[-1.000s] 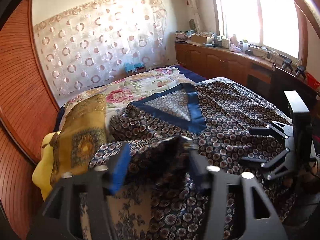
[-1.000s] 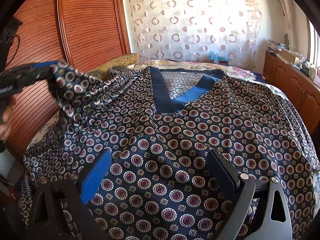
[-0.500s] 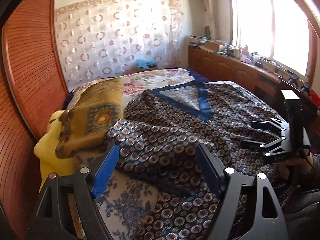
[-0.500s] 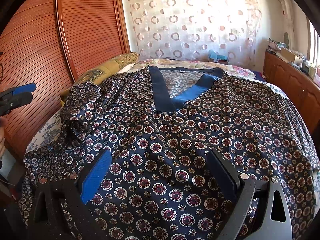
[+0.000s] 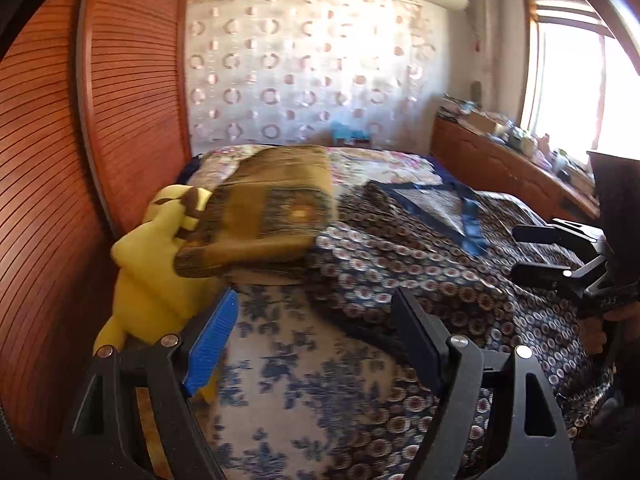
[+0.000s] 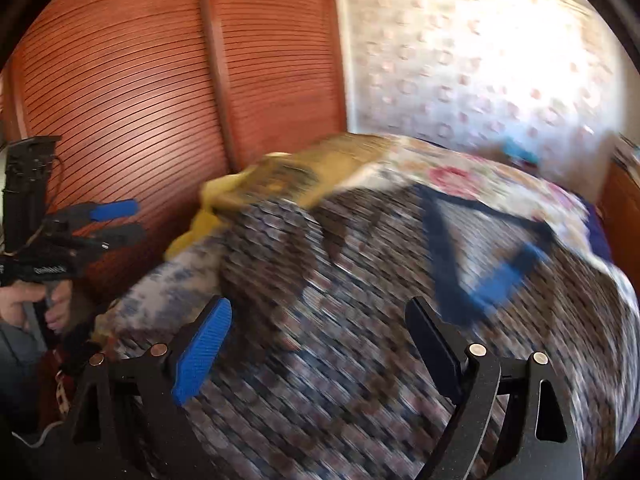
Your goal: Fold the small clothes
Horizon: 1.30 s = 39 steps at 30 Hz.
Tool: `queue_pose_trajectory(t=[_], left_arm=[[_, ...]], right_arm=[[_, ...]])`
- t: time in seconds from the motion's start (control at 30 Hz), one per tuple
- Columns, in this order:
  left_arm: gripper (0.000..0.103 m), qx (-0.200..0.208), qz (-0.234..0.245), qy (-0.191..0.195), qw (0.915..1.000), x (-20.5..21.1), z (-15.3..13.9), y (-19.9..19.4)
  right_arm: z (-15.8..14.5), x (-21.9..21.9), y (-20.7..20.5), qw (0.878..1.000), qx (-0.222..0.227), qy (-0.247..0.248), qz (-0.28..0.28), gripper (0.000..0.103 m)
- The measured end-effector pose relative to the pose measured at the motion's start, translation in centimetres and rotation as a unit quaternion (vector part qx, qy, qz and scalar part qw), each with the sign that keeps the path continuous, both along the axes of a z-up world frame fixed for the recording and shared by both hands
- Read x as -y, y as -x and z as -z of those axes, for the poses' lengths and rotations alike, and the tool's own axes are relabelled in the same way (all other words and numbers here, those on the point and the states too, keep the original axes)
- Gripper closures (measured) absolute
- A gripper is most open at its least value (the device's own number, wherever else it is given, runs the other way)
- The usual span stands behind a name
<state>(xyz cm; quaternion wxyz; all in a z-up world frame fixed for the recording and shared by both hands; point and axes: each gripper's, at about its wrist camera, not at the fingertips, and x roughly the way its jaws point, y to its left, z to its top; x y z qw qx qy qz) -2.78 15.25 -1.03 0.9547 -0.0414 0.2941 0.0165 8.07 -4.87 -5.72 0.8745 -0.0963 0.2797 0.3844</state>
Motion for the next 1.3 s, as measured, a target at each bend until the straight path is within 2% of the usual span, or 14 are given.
queue_pose_trajectory(t=[0.17, 0.27, 0.47, 0.53, 0.6, 0.63, 0.67, 0.77, 0.8, 0.9, 0.97, 1.1, 1.2, 1.3], left_arm=[[0.023, 0.010, -0.032, 0.006, 0.9994, -2.4, -0.1, 0.9], [0.023, 0.014, -0.045, 0.011, 0.9988, -3.4, -0.2, 1.2], [0.023, 0.018, -0.059, 0.014, 0.9980, -4.5, -0.1, 1.7], [0.023, 0.018, -0.060, 0.014, 0.9980, -4.5, 0.1, 1.6], [0.023, 0.017, -0.060, 0.015, 0.9979, -4.7, 0.3, 1.6], [0.023, 0.017, -0.059, 0.016, 0.9980, -4.8, 0.3, 1.6], [0.023, 0.017, -0.059, 0.016, 0.9980, -4.7, 0.3, 1.6], [0.023, 0.015, -0.059, 0.016, 0.9980, -4.6, 0.5, 1.5], [0.023, 0.015, -0.058, 0.017, 0.9981, -4.6, 0.5, 1.5], [0.023, 0.015, -0.056, 0.021, 0.9981, -4.7, 0.7, 1.4], [0.023, 0.013, -0.053, 0.024, 0.9982, -4.5, 0.8, 1.2], [0.023, 0.013, -0.043, 0.027, 0.9986, -3.7, 0.9, 0.8], [0.023, 0.012, -0.033, 0.027, 0.9990, -2.8, 0.9, 0.4], [0.023, 0.009, -0.018, 0.026, 0.9994, -1.6, 1.1, -0.5]], right_arm=[[0.1, -6.5, -1.2, 0.996, -0.027, 0.021, -0.083, 0.021], [1.9, -10.5, -2.1, 0.990, -0.044, 0.065, -0.113, 0.025], [5.6, -15.3, -5.0, 0.984, -0.056, 0.130, -0.103, 0.029], [6.4, -16.4, -5.4, 0.983, -0.052, 0.148, -0.099, 0.033], [7.1, -17.5, -5.6, 0.980, -0.043, 0.168, -0.094, 0.047], [7.4, -17.8, -5.8, 0.979, -0.041, 0.174, -0.097, 0.047], [7.5, -18.0, -5.8, 0.980, -0.041, 0.169, -0.100, 0.057], [7.8, -19.0, -5.8, 0.978, -0.034, 0.174, -0.107, 0.099], [7.5, -19.1, -5.7, 0.978, -0.026, 0.175, -0.106, 0.099], [5.4, -17.1, -5.6, 0.988, -0.027, 0.119, -0.099, 0.099], [3.2, -15.2, -6.2, 0.994, -0.023, 0.064, -0.083, 0.099], [-1.2, -9.4, -7.2, 1.000, 0.001, -0.013, -0.017, 0.099], [-2.3, -4.6, -8.1, 0.998, -0.008, -0.044, 0.036, 0.099], [-1.6, -1.1, -8.6, 0.995, -0.018, -0.035, 0.088, 0.096]])
